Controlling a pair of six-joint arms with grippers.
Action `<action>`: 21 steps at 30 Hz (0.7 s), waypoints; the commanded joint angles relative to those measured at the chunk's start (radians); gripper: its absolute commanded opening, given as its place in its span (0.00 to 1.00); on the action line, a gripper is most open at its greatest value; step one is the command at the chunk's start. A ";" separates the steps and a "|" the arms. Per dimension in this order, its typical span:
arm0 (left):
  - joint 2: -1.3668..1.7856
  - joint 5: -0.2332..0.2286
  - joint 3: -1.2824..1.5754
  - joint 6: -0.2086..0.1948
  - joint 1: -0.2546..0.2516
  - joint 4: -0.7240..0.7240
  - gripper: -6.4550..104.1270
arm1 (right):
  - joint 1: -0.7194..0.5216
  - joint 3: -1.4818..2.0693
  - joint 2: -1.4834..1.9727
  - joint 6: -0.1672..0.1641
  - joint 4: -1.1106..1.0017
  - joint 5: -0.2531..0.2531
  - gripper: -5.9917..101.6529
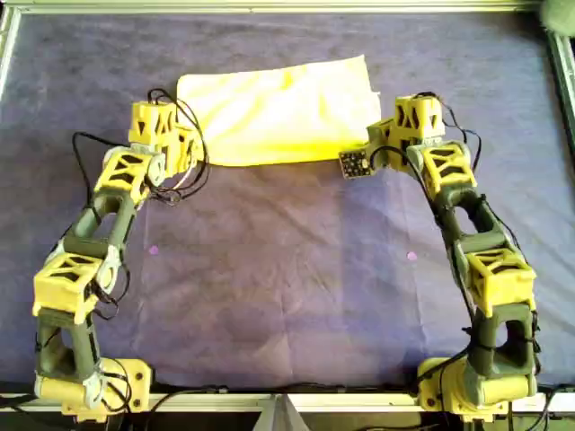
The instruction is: Fold a cloth
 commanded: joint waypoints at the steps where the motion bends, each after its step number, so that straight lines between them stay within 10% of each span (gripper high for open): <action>1: 0.121 -0.006 -0.026 -0.005 -0.015 0.002 0.06 | -0.012 -0.055 0.097 0.002 0.028 -0.005 0.05; 21: 0.623 0.011 0.597 -0.005 -0.025 0.002 0.06 | 0.011 0.298 0.540 -0.006 0.311 -0.006 0.06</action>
